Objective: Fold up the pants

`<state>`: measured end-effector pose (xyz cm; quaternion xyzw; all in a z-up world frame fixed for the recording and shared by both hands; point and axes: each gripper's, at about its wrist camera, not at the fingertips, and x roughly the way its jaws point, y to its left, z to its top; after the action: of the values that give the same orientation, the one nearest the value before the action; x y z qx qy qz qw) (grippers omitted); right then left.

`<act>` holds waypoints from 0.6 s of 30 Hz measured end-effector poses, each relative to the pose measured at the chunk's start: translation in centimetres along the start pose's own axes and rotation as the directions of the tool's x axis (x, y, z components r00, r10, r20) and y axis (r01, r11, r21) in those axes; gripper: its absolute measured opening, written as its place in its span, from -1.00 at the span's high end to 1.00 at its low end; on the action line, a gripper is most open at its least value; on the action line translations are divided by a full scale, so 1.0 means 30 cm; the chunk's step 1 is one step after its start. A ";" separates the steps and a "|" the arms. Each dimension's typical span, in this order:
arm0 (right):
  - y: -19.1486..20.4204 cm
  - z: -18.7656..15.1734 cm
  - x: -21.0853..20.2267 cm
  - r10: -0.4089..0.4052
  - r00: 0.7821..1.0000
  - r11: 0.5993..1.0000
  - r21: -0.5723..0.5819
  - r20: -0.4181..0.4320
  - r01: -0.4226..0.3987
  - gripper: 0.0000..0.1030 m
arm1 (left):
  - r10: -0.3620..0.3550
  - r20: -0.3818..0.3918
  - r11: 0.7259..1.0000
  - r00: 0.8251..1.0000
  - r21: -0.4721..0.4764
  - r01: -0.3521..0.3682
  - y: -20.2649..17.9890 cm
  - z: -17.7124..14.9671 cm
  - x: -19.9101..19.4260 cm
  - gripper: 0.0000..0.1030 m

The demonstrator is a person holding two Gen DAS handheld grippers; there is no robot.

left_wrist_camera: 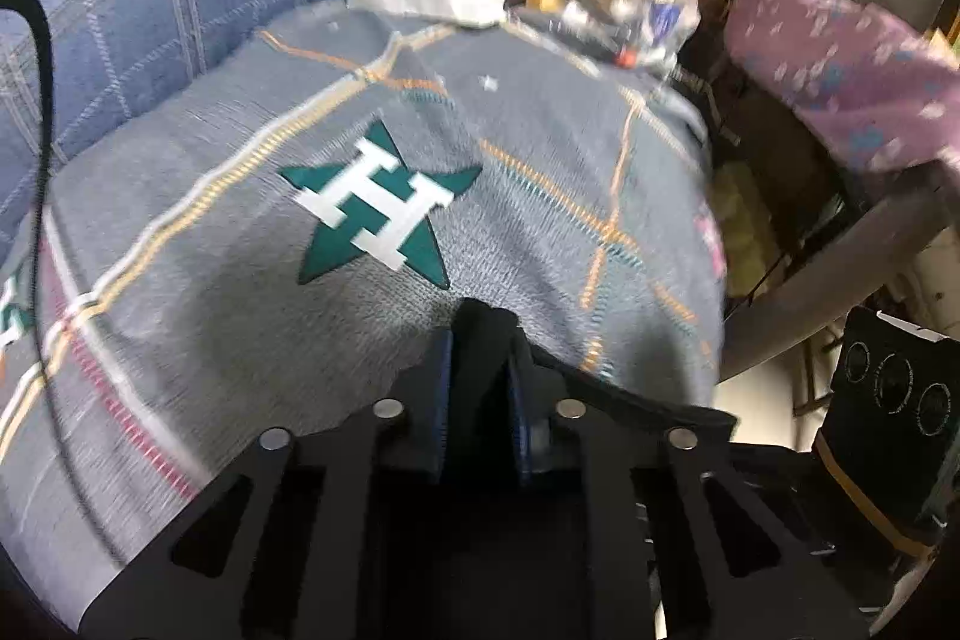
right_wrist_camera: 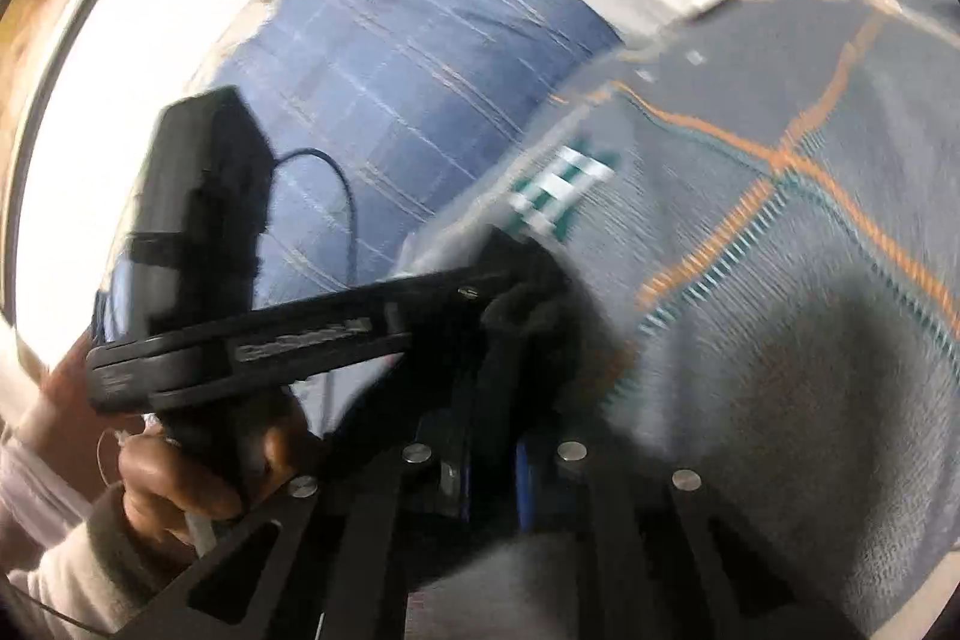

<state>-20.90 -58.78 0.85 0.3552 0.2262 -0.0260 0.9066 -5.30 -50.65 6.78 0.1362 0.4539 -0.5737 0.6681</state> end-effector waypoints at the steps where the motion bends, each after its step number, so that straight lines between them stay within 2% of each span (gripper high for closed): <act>1: 0.045 0.009 -0.021 0.009 1.000 0.999 -0.039 0.011 -0.009 0.81 | 0.002 0.029 1.000 1.000 -0.003 -0.002 0.000 -0.004 -0.058 0.74; 3: 0.119 0.020 -0.044 0.026 1.000 0.994 -0.105 0.018 -0.024 0.81 | 0.010 0.083 1.000 0.996 -0.016 -0.009 0.009 -0.014 -0.175 0.74; 5: 0.226 0.028 -0.066 0.076 0.997 0.981 -0.180 0.014 -0.072 0.81 | 0.030 0.138 0.998 0.990 -0.051 -0.023 0.032 -0.035 -0.320 0.74; 7: 0.359 0.017 -0.076 0.127 0.992 0.952 -0.280 -0.005 -0.123 0.81 | 0.096 0.172 0.993 0.980 -0.090 -0.081 0.067 -0.082 -0.461 0.74; 10: 0.521 -0.042 -0.063 0.195 0.978 0.891 -0.404 -0.072 -0.207 0.82 | 0.186 0.205 0.971 0.961 -0.188 -0.147 0.151 -0.213 -0.655 0.74; 12: 0.601 -0.110 -0.010 0.209 0.967 0.859 -0.444 -0.148 -0.254 0.81 | 0.257 0.213 0.940 0.943 -0.280 -0.193 0.219 -0.339 -0.760 0.74; 15: 0.669 -0.261 0.146 0.198 0.924 0.832 -0.443 -0.326 -0.335 0.74 | 0.354 0.179 0.883 0.918 -0.388 -0.265 0.298 -0.528 -0.845 0.74; 16: 0.684 -0.336 0.224 0.167 0.899 0.827 -0.439 -0.406 -0.352 0.68 | 0.362 0.167 0.867 0.917 -0.421 -0.266 0.319 -0.578 -0.856 0.74; 18: 0.690 -0.425 0.312 0.108 0.860 0.834 -0.425 -0.499 -0.351 0.55 | 0.362 0.136 0.825 0.922 -0.508 -0.249 0.359 -0.692 -0.868 0.74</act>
<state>-13.21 -33.92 1.70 0.1280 0.3851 0.2299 0.8846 -3.24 -16.06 11.56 -0.0292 0.4747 -0.3391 0.8117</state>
